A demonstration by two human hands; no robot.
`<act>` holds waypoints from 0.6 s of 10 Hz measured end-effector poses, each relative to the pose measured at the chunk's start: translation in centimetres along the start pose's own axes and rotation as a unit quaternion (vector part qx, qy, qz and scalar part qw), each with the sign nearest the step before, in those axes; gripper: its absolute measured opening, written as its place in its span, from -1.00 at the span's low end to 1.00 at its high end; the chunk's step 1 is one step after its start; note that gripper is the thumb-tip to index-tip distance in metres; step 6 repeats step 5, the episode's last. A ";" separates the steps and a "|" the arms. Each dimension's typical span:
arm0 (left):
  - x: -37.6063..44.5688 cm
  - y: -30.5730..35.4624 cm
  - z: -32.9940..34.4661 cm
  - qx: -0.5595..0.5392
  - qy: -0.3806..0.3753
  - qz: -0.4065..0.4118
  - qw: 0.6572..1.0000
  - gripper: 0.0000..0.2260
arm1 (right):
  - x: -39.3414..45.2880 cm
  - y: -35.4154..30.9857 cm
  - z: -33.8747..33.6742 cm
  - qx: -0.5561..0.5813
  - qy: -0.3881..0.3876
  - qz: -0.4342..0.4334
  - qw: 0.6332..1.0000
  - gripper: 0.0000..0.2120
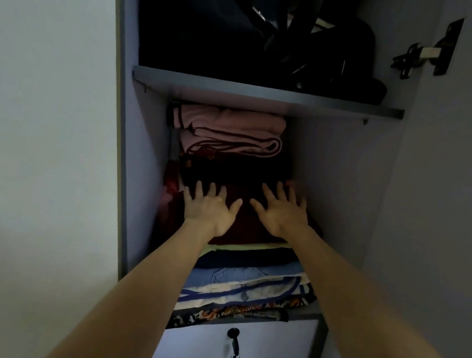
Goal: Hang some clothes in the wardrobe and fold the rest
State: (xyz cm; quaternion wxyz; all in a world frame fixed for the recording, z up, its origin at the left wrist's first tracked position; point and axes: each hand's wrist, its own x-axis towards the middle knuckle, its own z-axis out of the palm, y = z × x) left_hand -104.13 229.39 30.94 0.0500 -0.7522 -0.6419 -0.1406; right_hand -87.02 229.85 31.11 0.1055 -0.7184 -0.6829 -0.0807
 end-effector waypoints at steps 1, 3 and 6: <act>-0.6 -0.2 2.9 -0.013 -0.073 0.001 0.997 -0.35 | 0.4 0.5 2.3 0.031 -0.087 0.017 0.996 -0.34; -0.2 0.6 1.9 0.016 -0.013 0.007 1.000 -0.39 | 0.6 1.1 2.4 0.062 -0.029 0.001 0.998 -0.35; -4.8 0.8 0.3 -0.001 0.095 0.112 0.989 -0.56 | -3.6 0.4 -0.1 0.059 0.173 -0.046 0.982 -0.61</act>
